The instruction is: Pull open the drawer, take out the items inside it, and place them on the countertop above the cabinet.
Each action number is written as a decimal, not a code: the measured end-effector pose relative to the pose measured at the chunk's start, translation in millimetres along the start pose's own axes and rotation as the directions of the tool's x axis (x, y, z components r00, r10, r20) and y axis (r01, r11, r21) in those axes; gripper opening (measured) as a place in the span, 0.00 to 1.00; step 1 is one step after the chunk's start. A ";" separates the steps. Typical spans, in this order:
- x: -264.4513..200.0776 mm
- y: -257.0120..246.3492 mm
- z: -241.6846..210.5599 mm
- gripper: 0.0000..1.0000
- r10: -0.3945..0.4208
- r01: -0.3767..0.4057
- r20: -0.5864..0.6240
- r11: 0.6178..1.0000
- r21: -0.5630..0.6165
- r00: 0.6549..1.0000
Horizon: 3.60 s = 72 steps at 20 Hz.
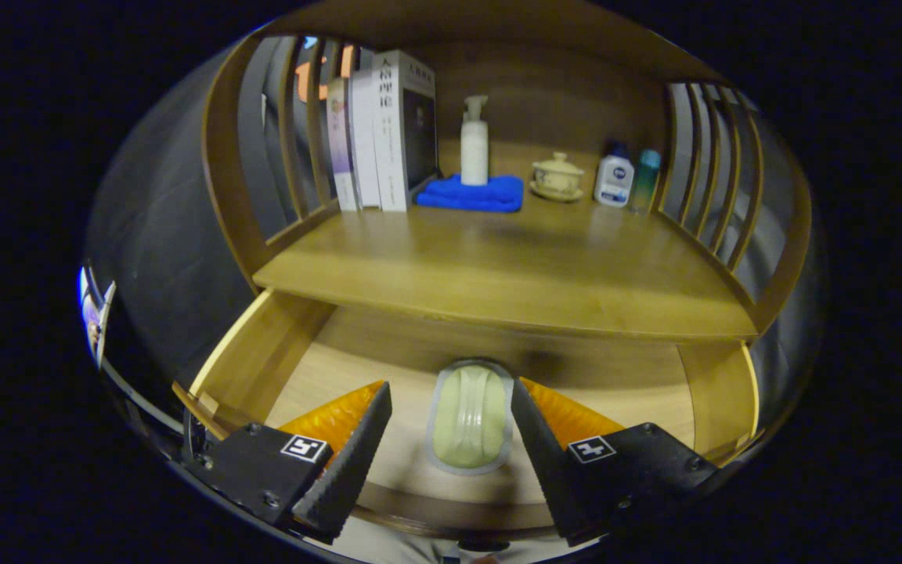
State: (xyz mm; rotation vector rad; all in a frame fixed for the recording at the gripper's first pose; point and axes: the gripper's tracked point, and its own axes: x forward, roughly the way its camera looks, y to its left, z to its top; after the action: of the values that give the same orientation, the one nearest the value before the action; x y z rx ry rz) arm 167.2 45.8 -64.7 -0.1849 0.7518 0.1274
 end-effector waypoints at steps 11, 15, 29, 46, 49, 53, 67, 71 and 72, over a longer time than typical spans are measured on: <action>33.7 -7.9 -30.0 0.80 0.011 -0.004 -0.247 1.000 0.025 0.969; 36.6 -12.3 -25.3 0.60 0.007 0.001 -0.237 0.999 0.033 0.971; 22.4 -5.5 -15.4 0.19 0.082 -0.105 -0.178 0.987 -0.123 0.981; -50.6 25.7 20.4 0.18 0.216 -0.244 -0.126 0.923 -0.298 0.968; -63.8 22.0 39.8 0.18 0.229 -0.244 -0.086 0.929 -0.279 0.970; -65.8 2.4 72.7 0.18 0.187 -0.185 -0.012 0.958 -0.217 0.982; -3.5 -51.3 145.5 0.18 0.091 -0.092 0.013 0.992 0.088 0.996; 7.5 -52.1 146.4 0.18 0.090 -0.091 0.009 0.989 0.116 0.996; 9.6 -52.5 146.9 0.18 0.089 -0.090 0.012 0.989 0.120 0.996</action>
State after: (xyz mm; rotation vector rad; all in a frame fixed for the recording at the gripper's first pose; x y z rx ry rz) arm 281.4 26.2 40.2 -0.0358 0.7589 0.1675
